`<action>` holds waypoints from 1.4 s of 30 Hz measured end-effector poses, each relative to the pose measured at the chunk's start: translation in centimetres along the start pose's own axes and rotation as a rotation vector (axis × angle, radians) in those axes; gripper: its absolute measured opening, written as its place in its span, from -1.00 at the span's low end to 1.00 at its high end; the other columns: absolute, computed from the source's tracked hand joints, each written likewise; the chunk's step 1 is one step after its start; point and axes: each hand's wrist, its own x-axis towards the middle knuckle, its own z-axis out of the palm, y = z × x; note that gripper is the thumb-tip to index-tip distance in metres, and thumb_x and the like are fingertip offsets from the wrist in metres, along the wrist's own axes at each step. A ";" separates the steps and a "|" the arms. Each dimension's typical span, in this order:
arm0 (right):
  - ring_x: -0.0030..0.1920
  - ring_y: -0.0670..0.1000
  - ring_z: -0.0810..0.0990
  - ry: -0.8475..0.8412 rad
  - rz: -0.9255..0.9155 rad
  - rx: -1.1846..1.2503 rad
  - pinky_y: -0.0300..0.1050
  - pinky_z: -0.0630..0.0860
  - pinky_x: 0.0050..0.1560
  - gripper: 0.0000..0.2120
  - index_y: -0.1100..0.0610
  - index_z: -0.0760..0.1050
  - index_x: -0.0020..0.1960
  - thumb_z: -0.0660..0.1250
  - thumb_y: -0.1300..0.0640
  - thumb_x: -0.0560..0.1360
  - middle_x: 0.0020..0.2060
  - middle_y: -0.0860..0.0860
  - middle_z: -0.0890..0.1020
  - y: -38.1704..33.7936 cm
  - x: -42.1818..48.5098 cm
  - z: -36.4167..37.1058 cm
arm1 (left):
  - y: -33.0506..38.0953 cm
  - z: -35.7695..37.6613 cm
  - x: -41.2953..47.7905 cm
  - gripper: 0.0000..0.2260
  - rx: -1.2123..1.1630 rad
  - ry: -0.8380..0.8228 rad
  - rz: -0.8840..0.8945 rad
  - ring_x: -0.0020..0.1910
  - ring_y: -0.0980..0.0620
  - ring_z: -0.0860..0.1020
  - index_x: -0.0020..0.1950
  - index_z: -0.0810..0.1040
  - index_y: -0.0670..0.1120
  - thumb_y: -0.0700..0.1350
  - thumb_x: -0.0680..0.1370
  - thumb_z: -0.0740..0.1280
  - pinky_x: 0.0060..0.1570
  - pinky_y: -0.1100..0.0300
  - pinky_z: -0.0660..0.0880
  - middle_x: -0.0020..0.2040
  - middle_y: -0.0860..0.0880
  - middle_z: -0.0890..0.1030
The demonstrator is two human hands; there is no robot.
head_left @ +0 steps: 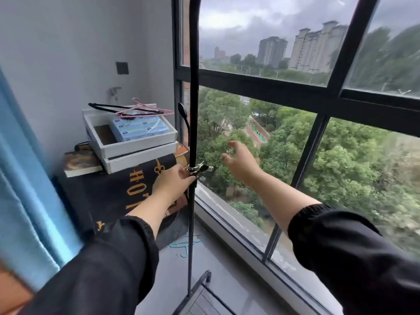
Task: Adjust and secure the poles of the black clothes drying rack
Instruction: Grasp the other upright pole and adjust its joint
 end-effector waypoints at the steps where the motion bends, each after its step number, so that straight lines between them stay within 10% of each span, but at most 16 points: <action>1: 0.38 0.07 0.38 -0.036 0.007 0.042 -0.04 0.28 0.40 -0.49 0.18 0.23 0.44 0.27 0.10 0.55 0.43 0.12 0.35 -0.3 0.7 0.8 | -0.8 0.2 0.8 -0.59 -0.029 -0.056 -0.022 0.00 -0.07 0.57 0.19 0.44 0.01 0.16 0.43 0.37 -0.06 0.08 0.49 -0.02 0.00 0.61; 8: 0.09 0.02 0.59 -0.273 -0.007 0.238 -0.12 0.50 0.17 -0.64 0.18 0.44 0.30 0.33 0.18 0.51 0.17 0.08 0.60 -3.7 3.3 4.9 | -3.6 2.6 4.4 -0.71 -0.032 -0.334 0.112 0.08 -0.07 0.57 0.09 0.58 -0.10 0.01 0.45 0.41 0.06 0.10 0.46 0.04 -0.07 0.64; 18: -0.05 0.11 0.65 -0.008 0.115 0.092 0.05 0.59 0.06 -0.85 0.09 0.49 -0.24 0.37 0.30 0.42 -0.16 0.10 0.67 -3.2 6.9 6.5 | -1.9 4.5 8.3 -0.76 0.058 -0.422 0.339 0.08 -0.18 0.55 0.08 0.54 -0.19 -0.05 0.52 0.34 -0.09 0.14 0.36 0.07 -0.19 0.62; 42: -0.08 0.11 0.59 0.207 0.162 -0.038 0.00 0.56 -0.03 -0.93 0.16 0.54 -0.11 0.32 0.27 0.43 -0.13 0.08 0.64 3.6 14.1 4.4 | 3.1 12.1 16.8 -0.78 0.035 -0.414 0.415 -0.12 -0.11 0.52 0.03 0.55 -0.15 -0.01 0.54 0.31 -0.17 0.12 0.39 -0.03 -0.14 0.63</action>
